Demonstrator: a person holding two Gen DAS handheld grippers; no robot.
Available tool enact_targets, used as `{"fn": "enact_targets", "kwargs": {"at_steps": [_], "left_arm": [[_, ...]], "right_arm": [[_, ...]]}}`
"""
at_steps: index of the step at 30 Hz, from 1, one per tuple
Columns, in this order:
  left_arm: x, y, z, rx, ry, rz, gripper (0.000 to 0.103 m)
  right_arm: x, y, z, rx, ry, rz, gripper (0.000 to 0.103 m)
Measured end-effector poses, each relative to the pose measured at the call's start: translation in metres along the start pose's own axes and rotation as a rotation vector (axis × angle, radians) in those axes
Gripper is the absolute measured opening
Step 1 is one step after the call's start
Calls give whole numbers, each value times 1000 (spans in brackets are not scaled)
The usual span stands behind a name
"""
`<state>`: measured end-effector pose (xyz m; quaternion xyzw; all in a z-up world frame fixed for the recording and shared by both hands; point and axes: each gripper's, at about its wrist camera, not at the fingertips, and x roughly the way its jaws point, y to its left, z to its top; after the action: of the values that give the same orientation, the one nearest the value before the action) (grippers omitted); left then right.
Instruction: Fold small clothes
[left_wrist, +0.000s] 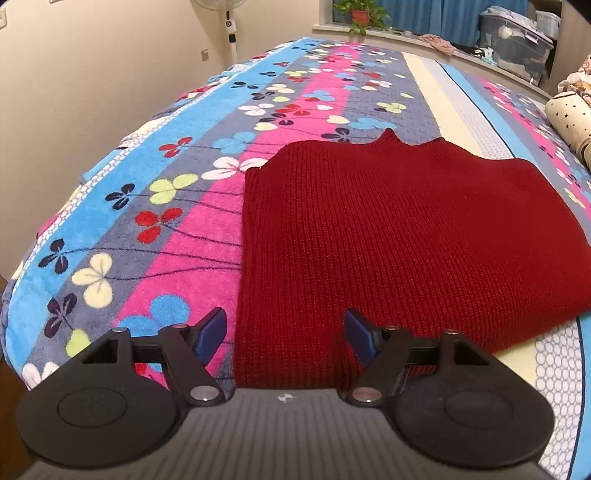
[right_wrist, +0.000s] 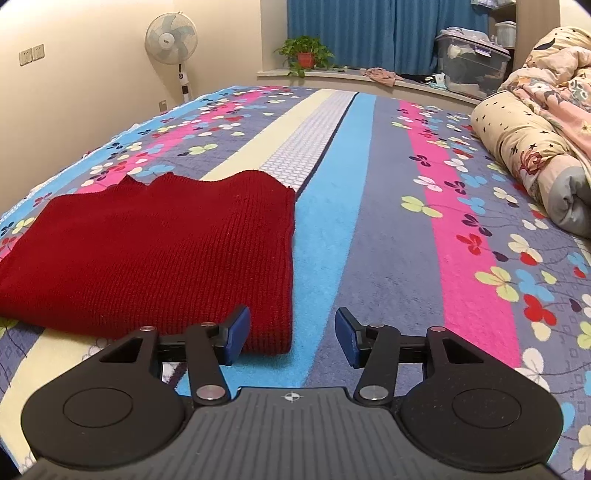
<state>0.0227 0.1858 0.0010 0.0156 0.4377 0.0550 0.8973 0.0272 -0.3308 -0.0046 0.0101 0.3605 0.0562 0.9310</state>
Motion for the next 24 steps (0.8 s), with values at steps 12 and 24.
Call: {"fn": "enact_targets", "kwargs": {"at_steps": [12, 24], "left_arm": [[-3, 1, 0, 1, -16, -3, 76], [-48, 3, -18, -75, -198, 22, 17]], "right_arm": [[3, 6, 1, -25, 1, -2, 53], [-4, 4, 12, -1, -44, 4, 53]]}}
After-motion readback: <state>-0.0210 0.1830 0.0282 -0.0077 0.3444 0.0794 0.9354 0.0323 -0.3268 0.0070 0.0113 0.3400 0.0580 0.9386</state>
